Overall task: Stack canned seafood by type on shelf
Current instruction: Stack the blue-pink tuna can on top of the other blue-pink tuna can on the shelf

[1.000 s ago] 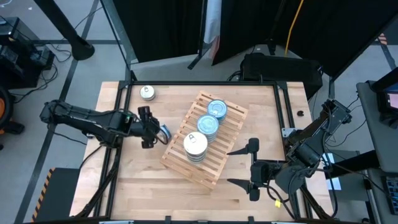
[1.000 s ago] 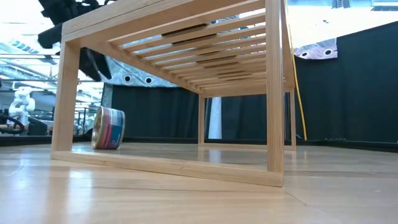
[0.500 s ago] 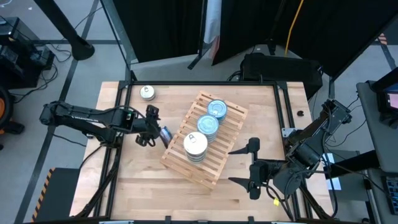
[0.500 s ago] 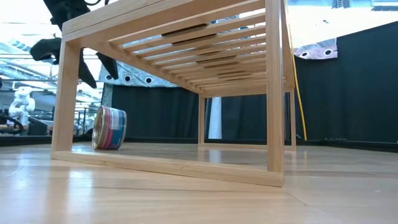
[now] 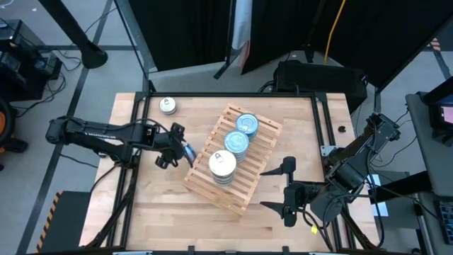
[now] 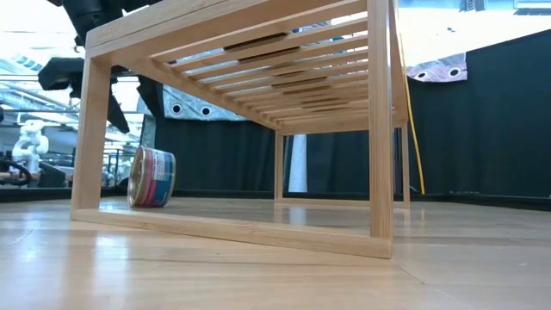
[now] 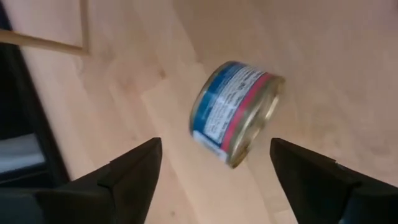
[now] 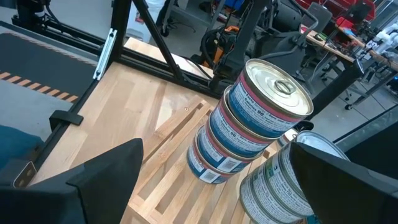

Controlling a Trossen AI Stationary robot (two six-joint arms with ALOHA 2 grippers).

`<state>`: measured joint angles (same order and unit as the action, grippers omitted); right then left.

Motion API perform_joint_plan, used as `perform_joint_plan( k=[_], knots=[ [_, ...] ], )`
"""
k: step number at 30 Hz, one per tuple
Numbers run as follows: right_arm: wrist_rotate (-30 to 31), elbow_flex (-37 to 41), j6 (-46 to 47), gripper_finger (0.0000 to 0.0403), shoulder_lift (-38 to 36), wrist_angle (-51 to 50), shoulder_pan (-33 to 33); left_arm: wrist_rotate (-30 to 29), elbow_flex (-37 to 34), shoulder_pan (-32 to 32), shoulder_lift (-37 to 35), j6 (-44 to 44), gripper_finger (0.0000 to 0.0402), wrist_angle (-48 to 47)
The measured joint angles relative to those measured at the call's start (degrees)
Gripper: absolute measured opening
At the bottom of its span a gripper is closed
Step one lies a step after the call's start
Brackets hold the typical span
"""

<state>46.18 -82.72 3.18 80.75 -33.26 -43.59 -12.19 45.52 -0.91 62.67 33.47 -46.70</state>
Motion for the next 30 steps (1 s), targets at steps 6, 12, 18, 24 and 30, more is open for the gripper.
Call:
perform_joint_plan(
  k=[6, 12, 18, 24, 30],
  knots=[
    [0.02, 0.0, 0.0, 0.0396, 0.0, -0.1, 0.0, 2.19, 0.0, 2.97, 0.46, 1.75, 0.0351, 0.33],
    [0.02, 0.0, 0.01, 0.0396, 0.0, -0.39, 0.01, 6.22, 0.0, 6.87, 1.21, 4.85, 0.0364, 3.65],
    [0.02, 0.0, 0.26, 0.0396, 0.0, -1.57, 0.0, 10.76, 0.0, 8.44, 3.67, 4.99, 0.0364, 3.63],
    [0.02, 0.0, 0.26, 0.0396, 0.0, -2.46, 0.0, 12.04, 0.0, 8.46, 7.21, 7.19, 0.0364, 3.89],
    [0.02, 0.0, 0.31, 0.0396, 0.0, -2.46, 0.0, 12.1, 0.0, 8.46, 11.19, 7.86, 0.0364, 6.04]
  ],
)
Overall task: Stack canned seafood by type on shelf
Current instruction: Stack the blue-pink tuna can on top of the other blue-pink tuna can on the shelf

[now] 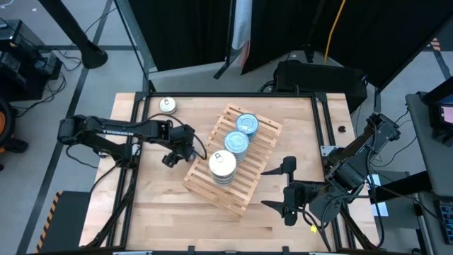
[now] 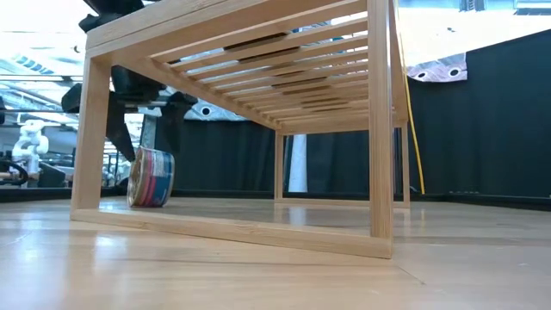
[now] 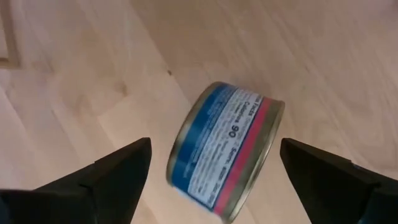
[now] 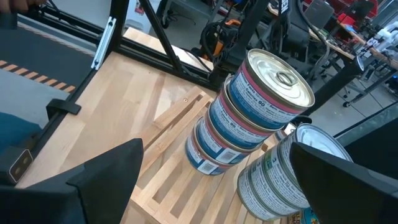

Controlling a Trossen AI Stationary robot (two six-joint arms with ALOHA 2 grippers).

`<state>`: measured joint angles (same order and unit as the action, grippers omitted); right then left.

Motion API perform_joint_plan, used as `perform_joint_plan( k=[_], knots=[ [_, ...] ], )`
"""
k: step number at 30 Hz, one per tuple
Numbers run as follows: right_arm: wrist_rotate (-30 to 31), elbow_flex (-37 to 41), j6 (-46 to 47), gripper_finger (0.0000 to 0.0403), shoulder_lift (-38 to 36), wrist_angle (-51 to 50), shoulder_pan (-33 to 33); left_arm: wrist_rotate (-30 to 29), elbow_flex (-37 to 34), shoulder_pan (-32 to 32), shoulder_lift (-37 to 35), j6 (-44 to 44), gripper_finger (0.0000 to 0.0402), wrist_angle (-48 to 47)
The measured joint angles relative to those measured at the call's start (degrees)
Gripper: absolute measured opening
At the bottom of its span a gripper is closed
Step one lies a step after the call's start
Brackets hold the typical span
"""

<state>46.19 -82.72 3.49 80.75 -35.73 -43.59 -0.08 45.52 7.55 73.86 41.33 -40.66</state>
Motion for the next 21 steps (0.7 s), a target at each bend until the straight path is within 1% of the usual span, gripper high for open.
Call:
perform_joint_plan(
  k=[6, 10, 13, 21],
  knots=[
    [0.0, 0.0, 0.59, 0.0396, 0.0, -0.42, 0.01, 0.37, 0.0, 0.0, 2.63, -0.21, 0.0361, -1.04],
    [0.0, 0.0, 0.59, 0.0396, 0.0, -0.48, 0.0, 2.08, 0.0, 0.0, 4.46, -0.01, 0.0344, -2.43],
    [0.0, 0.0, 0.59, 0.0396, 0.0, -0.57, 0.0, 3.47, 0.0, -0.02, 5.74, -0.04, 0.0317, -2.52],
    [0.0, 0.0, 0.5, 0.0396, 0.0, -0.63, 0.01, 3.48, 0.0, -0.02, 6.3, -0.53, 0.0229, -2.44]
  ],
)
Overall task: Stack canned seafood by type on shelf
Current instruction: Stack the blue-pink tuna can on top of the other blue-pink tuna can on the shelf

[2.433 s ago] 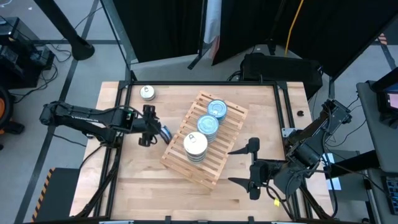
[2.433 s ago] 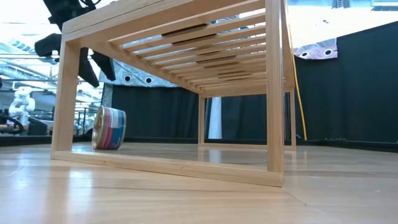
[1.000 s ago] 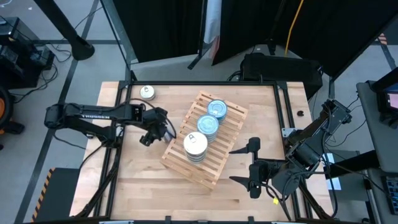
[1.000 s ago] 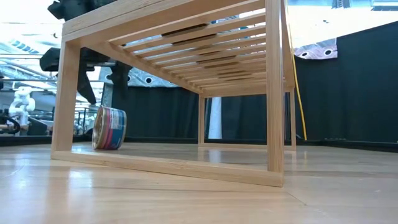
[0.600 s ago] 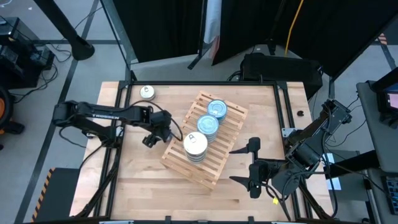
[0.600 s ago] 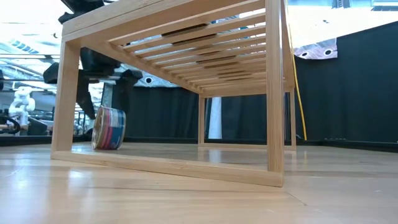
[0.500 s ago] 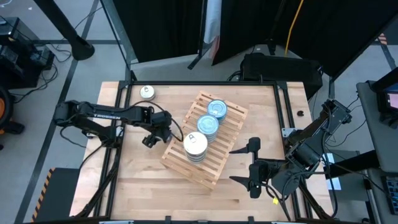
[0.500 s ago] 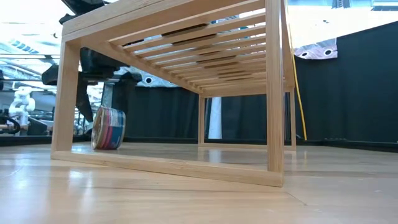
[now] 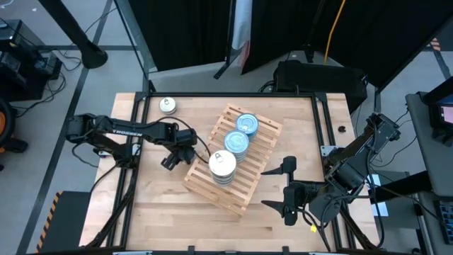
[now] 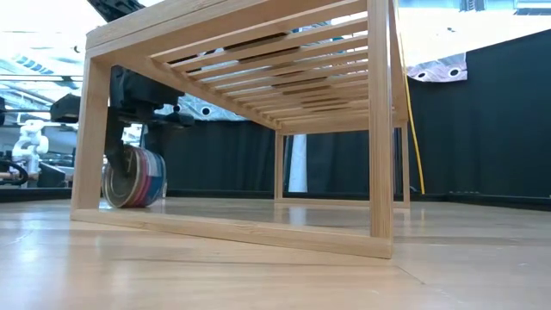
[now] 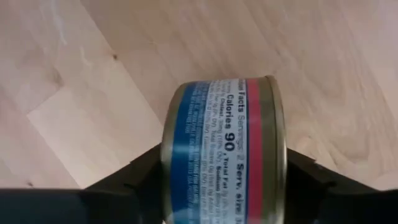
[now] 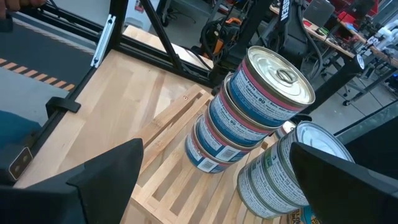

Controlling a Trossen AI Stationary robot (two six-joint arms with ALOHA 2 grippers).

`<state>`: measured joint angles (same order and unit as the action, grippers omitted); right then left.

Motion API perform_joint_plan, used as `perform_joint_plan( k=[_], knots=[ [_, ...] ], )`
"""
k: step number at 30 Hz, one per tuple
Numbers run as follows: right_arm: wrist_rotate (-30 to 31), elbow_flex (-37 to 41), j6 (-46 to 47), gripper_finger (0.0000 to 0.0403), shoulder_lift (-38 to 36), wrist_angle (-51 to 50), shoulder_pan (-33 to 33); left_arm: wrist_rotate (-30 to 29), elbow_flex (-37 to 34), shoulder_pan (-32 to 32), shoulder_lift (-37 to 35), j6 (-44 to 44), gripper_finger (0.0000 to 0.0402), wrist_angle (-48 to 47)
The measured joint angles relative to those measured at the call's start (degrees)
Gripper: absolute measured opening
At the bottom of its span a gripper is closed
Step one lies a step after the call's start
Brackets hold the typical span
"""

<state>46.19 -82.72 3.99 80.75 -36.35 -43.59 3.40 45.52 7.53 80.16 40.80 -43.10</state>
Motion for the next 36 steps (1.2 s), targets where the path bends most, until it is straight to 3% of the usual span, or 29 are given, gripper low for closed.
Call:
perform_joint_plan(
  k=[4, 12, 19, 22, 29, 36],
  knots=[
    [0.0, 0.0, -0.27, 0.0396, 0.0, -0.01, 0.01, 0.01, 0.8, 0.0, -0.01, -1.48, 0.0188, -4.05],
    [0.11, 0.0, -1.64, 0.0396, 0.0, 0.19, 2.21, 2.06, 5.26, -0.46, -4.46, -11.45, 0.0187, -13.55],
    [0.0, 0.0, -1.15, 0.0396, 0.0, -0.48, 2.68, 8.35, 17.49, -2.74, -12.28, -23.79, 0.0187, -26.67],
    [-0.02, 0.0, -0.4, 0.0396, 0.0, -1.32, 2.6, 11.37, 24.89, -4.05, -15.69, -31.17, 0.0187, -28.13],
    [-0.02, 0.0, 0.31, 0.0396, 0.0, -1.64, 2.59, 14.83, 38.67, -8.21, -20.62, -41.88, 0.0187, -10.46],
    [-0.02, 0.0, 3.08, 0.0396, 0.0, -3.16, 2.61, 13.49, 40.96, -11.0, -19.88, -41.97, 0.0187, 16.25]
  ],
)
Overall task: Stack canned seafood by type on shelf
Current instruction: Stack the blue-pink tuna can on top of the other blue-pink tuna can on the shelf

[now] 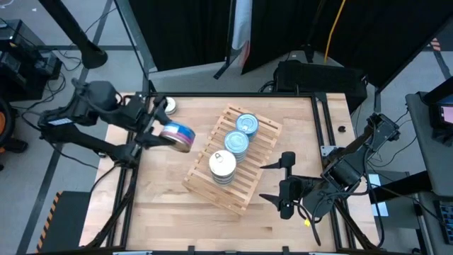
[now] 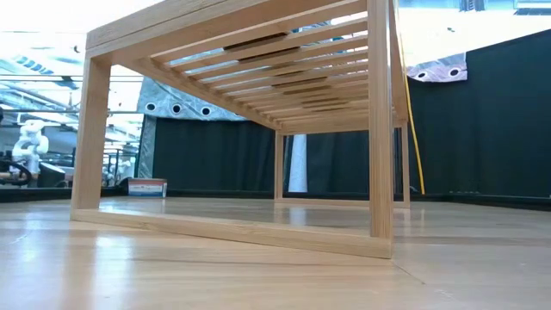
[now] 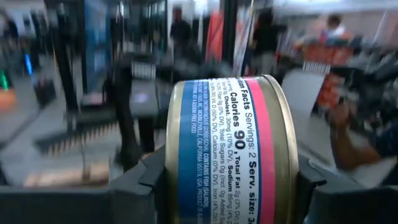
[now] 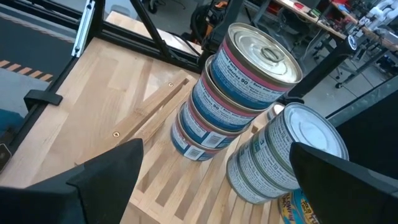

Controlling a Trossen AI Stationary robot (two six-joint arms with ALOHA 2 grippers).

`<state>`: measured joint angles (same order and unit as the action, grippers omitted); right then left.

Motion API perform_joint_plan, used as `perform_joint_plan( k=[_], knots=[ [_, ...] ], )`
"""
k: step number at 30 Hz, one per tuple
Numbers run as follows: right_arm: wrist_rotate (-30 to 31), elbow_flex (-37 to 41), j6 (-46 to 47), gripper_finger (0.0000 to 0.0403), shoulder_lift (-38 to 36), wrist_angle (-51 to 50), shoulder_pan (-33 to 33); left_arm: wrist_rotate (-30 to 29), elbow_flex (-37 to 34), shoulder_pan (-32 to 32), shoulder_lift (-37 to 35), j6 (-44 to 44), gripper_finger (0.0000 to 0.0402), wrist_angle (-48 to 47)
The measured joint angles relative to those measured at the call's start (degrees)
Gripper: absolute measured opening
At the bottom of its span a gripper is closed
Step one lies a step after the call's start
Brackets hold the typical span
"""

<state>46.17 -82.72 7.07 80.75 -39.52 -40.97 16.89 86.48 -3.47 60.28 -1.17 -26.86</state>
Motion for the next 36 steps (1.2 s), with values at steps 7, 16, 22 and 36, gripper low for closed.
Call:
perform_joint_plan(
  k=[7, 16, 22, 36],
  knots=[
    [0.0, 0.0, -0.57, 0.0396, 0.0, -0.12, 0.0, -4.84, -0.02, -0.08, 8.02, -1.73, 0.0187, 12.46],
    [0.04, 0.0, 1.81, 0.0396, 0.0, -4.29, 0.0, -0.87, -0.13, -0.45, 17.88, -24.12, 0.0187, 12.07],
    [0.02, 0.0, 6.13, 0.0396, 0.0, -8.51, 0.02, 4.22, -0.13, -0.43, 18.55, -28.57, 0.0187, 9.52],
    [0.04, 0.0, 7.08, 0.0396, 0.0, -9.06, 0.01, 8.21, -0.11, -0.75, 19.2, -30.16, 0.0201, 4.49]
  ],
)
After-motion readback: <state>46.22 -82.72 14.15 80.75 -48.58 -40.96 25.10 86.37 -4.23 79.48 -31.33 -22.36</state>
